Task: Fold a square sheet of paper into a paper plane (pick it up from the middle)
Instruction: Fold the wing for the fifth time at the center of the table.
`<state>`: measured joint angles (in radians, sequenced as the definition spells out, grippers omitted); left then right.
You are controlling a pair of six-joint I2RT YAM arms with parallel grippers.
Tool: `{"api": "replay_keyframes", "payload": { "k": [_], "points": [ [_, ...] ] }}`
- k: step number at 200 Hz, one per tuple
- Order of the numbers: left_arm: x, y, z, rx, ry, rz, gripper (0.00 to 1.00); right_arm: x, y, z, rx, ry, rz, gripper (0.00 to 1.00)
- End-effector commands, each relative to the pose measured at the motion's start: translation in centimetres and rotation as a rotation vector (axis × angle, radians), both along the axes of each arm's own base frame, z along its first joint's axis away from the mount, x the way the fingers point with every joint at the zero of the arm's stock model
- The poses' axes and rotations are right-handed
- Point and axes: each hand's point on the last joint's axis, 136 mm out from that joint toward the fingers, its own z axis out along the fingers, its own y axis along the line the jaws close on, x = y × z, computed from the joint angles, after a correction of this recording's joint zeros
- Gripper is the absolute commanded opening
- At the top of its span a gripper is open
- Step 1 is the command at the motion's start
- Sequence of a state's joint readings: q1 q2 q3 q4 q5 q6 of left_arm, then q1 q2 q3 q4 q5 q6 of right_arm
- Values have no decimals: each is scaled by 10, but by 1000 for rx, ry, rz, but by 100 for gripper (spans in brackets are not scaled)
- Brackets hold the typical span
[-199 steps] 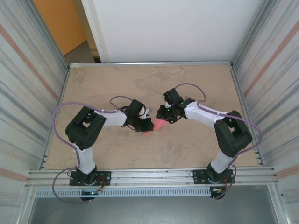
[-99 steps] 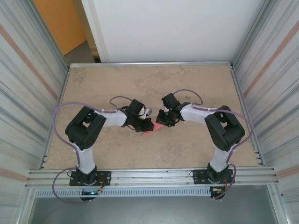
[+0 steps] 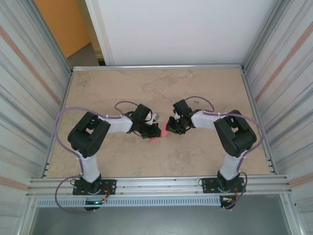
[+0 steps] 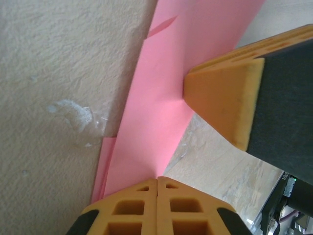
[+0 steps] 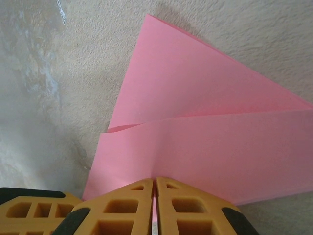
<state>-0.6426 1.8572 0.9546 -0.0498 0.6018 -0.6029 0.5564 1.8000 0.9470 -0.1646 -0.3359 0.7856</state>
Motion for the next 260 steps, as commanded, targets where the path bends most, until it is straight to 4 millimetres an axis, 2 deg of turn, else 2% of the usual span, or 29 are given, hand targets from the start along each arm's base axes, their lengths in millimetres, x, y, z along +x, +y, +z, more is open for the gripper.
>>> {"api": "replay_keyframes", "payload": {
  "k": [1,52,85,124,153,202,260],
  "points": [
    [7,-7,24,-45,-33,-14,7,-18,-23,-36,-107,72,34,11],
    [13,-16,14,-44,0,-36,5,-19,-24,-45,-100,97,90,9],
    [9,-17,6,-6,20,-71,5,-20,-24,-49,-109,113,105,8],
    [5,-5,-12,72,48,-63,4,-22,-29,-55,-137,131,107,8],
    [-1,7,-20,95,76,-46,3,-25,-42,-63,-197,157,113,8],
    [-24,25,-21,87,117,-36,3,-31,-58,-77,-255,210,114,8],
    [-54,49,-21,117,162,-28,4,-31,-62,-80,-272,217,111,8]
  ]
}}
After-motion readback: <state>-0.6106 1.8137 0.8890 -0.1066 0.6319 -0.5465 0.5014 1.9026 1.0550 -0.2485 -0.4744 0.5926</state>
